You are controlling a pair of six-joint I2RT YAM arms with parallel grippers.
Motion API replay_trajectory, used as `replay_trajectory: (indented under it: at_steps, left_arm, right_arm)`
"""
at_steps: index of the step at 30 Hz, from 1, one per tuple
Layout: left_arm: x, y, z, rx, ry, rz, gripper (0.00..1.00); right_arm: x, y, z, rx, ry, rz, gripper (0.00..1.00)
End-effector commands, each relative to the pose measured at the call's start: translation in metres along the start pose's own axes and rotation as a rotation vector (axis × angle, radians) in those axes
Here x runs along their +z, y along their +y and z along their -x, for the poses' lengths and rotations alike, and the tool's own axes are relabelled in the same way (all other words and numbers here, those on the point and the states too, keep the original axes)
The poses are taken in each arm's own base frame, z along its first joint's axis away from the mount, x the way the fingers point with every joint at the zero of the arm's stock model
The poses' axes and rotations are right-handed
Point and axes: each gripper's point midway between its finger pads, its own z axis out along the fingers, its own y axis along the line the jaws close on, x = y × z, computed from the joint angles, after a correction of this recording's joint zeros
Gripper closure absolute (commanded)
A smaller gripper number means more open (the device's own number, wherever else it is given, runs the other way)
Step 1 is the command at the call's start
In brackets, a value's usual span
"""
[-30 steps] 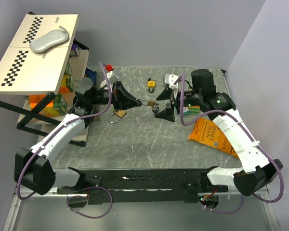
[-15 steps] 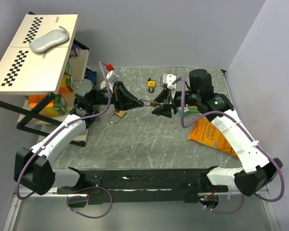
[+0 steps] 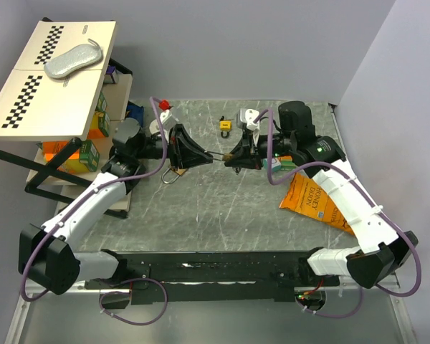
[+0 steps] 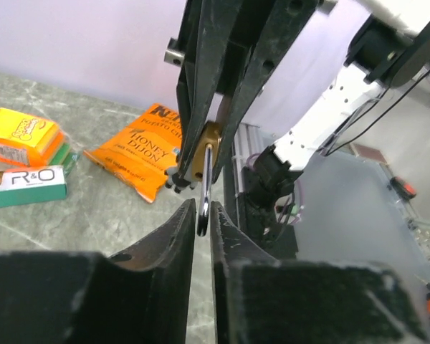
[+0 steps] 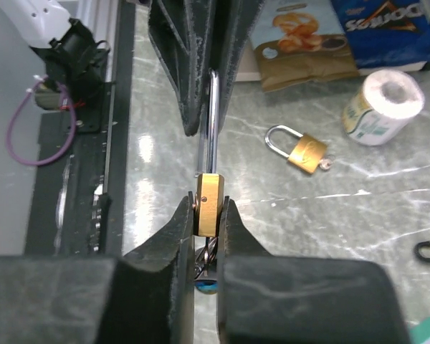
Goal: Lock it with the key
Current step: Lock the lock.
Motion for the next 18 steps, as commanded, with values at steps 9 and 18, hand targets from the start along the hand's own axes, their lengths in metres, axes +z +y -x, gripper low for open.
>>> replay_trajectory:
  at_steps: [9,18]
  left_arm:
    - [-0.012,-0.002,-0.013,0.272,0.147,0.007,0.69]
    - [-0.006,-0.011,-0.01,0.297,0.155,-0.005,0.56]
  right_arm:
    - [-0.006,0.018,0.018,0.002,-0.008,0.081,1.0]
    - [-0.002,0.017,0.01,0.025,0.034,0.09,1.0]
